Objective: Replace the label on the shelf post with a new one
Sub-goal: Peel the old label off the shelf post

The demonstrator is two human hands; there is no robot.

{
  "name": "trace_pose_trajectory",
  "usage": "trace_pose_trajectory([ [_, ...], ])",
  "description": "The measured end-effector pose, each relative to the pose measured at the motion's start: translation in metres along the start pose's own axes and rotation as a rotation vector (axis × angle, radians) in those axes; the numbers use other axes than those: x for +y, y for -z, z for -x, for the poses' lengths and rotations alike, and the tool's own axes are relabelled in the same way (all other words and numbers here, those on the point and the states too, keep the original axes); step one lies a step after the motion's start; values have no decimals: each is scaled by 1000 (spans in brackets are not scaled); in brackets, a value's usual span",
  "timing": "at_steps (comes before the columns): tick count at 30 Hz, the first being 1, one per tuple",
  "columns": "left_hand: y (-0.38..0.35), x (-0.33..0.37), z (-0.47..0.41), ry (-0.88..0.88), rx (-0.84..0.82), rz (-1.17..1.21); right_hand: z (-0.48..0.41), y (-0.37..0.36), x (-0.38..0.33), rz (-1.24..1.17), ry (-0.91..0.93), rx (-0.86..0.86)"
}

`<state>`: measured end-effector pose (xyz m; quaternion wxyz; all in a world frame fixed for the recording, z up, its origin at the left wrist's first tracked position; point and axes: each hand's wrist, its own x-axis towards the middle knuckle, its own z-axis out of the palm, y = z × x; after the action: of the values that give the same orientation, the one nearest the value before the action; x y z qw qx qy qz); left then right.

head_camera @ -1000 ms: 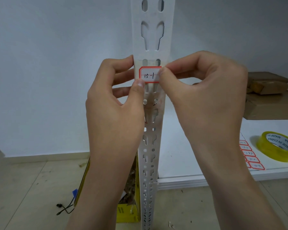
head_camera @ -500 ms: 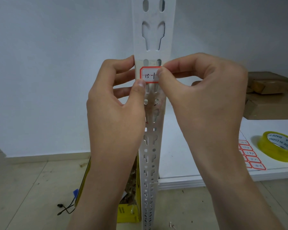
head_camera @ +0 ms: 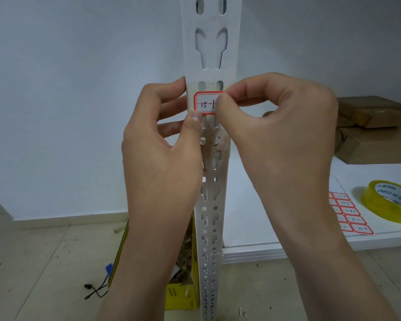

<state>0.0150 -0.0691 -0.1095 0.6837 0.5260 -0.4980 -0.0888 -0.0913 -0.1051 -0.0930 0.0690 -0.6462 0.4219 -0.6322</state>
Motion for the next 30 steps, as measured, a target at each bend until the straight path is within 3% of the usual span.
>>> trace_pose_trajectory([
  [30, 0, 0, 0, 11, -1, -6, 2, -2, -1, 10, 25, 45],
])
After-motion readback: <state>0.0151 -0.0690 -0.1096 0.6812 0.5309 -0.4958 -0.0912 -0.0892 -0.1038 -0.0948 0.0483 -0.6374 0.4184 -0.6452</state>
